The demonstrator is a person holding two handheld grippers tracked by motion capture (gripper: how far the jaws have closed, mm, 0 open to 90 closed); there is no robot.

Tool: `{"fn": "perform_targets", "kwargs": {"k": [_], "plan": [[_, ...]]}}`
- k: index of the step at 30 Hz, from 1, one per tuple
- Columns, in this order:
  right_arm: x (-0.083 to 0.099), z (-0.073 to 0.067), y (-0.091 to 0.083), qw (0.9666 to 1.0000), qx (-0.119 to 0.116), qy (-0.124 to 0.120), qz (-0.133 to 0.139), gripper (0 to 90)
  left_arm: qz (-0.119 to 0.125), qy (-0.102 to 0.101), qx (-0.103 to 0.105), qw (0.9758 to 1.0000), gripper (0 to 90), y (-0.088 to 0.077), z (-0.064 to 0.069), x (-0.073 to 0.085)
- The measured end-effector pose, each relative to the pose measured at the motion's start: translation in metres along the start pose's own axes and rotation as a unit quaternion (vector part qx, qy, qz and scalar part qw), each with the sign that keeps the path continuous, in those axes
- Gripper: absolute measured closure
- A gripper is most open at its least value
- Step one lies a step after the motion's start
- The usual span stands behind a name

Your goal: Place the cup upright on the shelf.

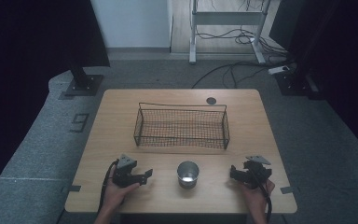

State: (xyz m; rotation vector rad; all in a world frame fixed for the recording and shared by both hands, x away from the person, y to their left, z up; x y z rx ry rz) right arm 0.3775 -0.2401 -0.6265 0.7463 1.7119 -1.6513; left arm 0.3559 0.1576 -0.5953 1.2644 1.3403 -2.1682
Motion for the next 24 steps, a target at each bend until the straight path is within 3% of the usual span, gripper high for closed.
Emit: {"fn": "perform_targets", "kwargs": {"k": [13,16,19,24], "plan": [[0.0036,-0.0003,-0.0045,1.0,0.005,0.006,-0.001,0.0,0.011,0.001,-0.002,0.9999,20.6,-0.0026,-0.0008,-0.0026],[0.0052,-0.0003,-0.0067,1.0,0.001,0.003,0.001,0.5,0.013,0.004,-0.002,0.9999,21.1,-0.0055,-0.0013,-0.004],[0.0054,-0.0004,-0.0074,1.0,-0.002,-0.001,0.002,0.8,0.024,-0.009,0.001,0.9997,20.0,-0.0077,-0.0005,-0.0066],[0.0056,0.0,-0.0076,1.0,-0.007,-0.004,0.002,0.9,0.026,-0.002,-0.003,0.9997,20.7,-0.0057,0.0018,-0.0071]]}}
Point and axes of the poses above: each handheld gripper's, and its own axes: y roughly forward along the jaws, x roughly out of its underside, z roughly to its right, the point moved 10 cm from there along y, roughly forward along the jaws, and after that the axes turned 5 degrees about z, right-handed, at the moved point
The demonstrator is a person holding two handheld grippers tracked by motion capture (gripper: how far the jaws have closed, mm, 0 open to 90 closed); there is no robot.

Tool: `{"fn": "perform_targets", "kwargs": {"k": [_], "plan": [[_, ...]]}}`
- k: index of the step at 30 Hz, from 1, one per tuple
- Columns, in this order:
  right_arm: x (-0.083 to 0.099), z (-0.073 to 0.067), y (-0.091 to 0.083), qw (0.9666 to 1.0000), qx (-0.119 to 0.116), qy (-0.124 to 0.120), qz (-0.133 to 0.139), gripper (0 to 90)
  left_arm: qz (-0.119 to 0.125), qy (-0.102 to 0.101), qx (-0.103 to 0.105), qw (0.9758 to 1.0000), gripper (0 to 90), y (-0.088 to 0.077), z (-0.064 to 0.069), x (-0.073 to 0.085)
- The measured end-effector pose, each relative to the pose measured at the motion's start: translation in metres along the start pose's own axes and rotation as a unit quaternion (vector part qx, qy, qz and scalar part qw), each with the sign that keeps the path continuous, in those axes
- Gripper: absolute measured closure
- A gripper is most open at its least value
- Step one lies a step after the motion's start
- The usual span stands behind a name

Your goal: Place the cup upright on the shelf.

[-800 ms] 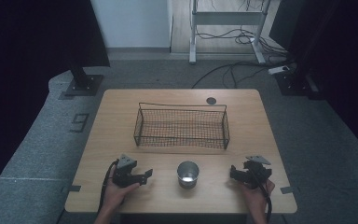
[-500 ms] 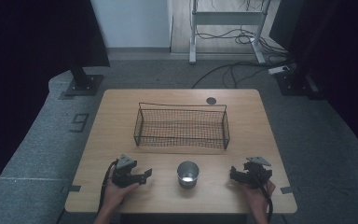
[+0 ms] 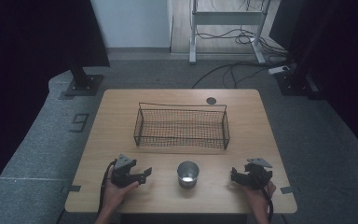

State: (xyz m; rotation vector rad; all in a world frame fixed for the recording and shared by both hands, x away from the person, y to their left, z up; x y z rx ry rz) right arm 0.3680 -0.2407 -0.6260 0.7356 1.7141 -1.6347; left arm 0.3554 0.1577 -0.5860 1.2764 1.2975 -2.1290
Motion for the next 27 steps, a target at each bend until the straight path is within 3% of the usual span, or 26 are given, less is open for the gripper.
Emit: {"fn": "perform_targets", "kwargs": {"k": [4,16,22,27], "plan": [[0.0,0.001,-0.001,1.0,-0.001,-0.002,0.002,1.9,0.009,-0.006,0.0,0.9999,20.7,-0.002,0.001,-0.004],[0.002,0.006,-0.004,1.0,0.003,0.002,0.004,3.1,0.024,-0.017,0.036,0.9989,21.7,-0.013,0.015,-0.019],[0.002,0.006,-0.004,1.0,0.003,0.002,0.005,3.6,0.024,0.0,0.042,0.9988,21.1,-0.013,0.024,-0.023],[0.002,0.006,-0.004,1.0,0.004,0.003,0.005,3.7,0.028,0.002,0.051,0.9983,20.8,-0.012,0.031,-0.027]]}}
Point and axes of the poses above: each handheld gripper's, and its own axes: y roughly forward along the jaws, x roughly out of its underside, z roughly to its right, the point moved 10 cm from there along y, roughly forward along the jaws, and after that the axes turned 5 degrees about z, right-handed, at the moved point
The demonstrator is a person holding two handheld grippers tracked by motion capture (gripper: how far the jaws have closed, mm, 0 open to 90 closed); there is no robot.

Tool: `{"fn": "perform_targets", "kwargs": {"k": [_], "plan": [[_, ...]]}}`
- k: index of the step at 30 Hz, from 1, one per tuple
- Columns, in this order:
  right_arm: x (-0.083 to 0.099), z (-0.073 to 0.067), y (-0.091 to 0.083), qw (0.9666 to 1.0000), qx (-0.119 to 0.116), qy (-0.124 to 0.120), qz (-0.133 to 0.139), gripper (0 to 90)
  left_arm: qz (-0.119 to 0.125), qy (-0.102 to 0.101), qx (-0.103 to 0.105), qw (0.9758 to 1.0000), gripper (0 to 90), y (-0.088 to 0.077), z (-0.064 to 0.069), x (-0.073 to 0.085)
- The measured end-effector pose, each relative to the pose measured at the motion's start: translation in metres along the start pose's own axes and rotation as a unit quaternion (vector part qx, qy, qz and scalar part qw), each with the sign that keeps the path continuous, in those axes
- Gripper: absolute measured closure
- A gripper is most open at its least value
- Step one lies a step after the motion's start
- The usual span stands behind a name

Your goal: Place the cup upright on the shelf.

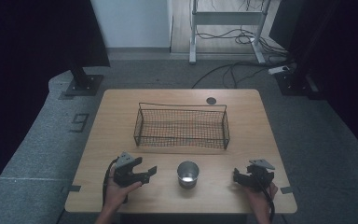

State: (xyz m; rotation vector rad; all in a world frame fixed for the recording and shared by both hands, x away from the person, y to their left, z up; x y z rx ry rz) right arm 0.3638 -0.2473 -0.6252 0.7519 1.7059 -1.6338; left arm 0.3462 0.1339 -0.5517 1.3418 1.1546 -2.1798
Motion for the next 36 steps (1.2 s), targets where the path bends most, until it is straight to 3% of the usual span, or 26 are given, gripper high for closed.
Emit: {"fn": "perform_targets", "kwargs": {"k": [23,36], "plan": [[0.0,0.0,0.0,1.0,0.001,0.001,0.001,4.2,-0.001,0.016,0.032,0.9994,19.9,0.004,0.028,-0.011],[0.0,0.0,0.0,1.0,0.001,0.001,0.001,4.3,-0.009,0.025,0.051,0.9983,18.8,0.016,0.048,-0.012]]}}
Point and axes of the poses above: each handheld gripper's, and its own axes: y roughly forward along the jaws, x roughly out of its underside, z roughly to its right, the point moved 10 cm from there along y, roughly forward along the jaws, and after that the axes turned 5 degrees about z, right-handed, at the moved point
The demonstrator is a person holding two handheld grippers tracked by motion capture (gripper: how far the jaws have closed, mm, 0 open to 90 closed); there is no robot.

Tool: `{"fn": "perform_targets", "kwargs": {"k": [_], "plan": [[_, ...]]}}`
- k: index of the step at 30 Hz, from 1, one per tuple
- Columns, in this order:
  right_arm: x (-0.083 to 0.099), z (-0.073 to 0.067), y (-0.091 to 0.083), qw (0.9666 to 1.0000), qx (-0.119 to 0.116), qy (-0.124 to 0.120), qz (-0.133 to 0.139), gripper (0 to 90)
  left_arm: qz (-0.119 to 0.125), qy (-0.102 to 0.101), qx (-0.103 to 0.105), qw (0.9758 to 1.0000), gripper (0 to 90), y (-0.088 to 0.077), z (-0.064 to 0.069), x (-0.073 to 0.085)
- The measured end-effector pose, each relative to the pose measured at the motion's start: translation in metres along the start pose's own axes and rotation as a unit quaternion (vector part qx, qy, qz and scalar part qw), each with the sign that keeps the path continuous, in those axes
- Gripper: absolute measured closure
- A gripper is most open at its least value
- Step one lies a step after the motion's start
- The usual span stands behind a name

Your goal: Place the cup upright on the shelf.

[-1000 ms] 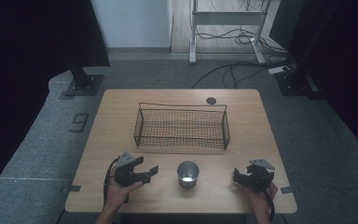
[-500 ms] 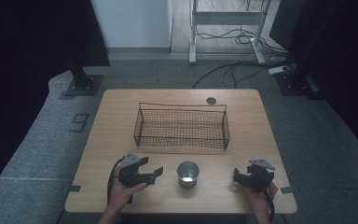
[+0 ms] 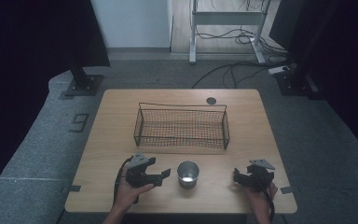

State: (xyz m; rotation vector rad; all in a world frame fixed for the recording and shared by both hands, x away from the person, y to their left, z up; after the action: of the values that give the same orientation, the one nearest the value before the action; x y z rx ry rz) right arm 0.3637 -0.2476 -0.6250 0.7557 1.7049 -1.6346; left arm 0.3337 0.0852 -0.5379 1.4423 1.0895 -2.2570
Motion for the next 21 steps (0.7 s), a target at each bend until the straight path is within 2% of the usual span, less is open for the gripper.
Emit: {"fn": "perform_targets", "kwargs": {"k": [21], "plan": [[0.0,0.001,-0.001,1.0,-0.001,-0.001,0.001,5.3,-0.01,0.012,0.019,0.9997,17.2,0.015,0.021,-0.004]]}}
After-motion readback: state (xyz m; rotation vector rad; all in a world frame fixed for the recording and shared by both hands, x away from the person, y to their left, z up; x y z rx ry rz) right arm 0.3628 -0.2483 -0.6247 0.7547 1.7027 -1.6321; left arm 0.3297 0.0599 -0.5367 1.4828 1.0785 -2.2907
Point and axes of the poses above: each handheld gripper's, and its own axes: y roughly forward along the jaws, x roughly out of its underside, z roughly to its right, the point moved 10 cm from there along y, roughly forward along the jaws, and after that the axes turned 5 degrees about z, right-handed, at the moved point
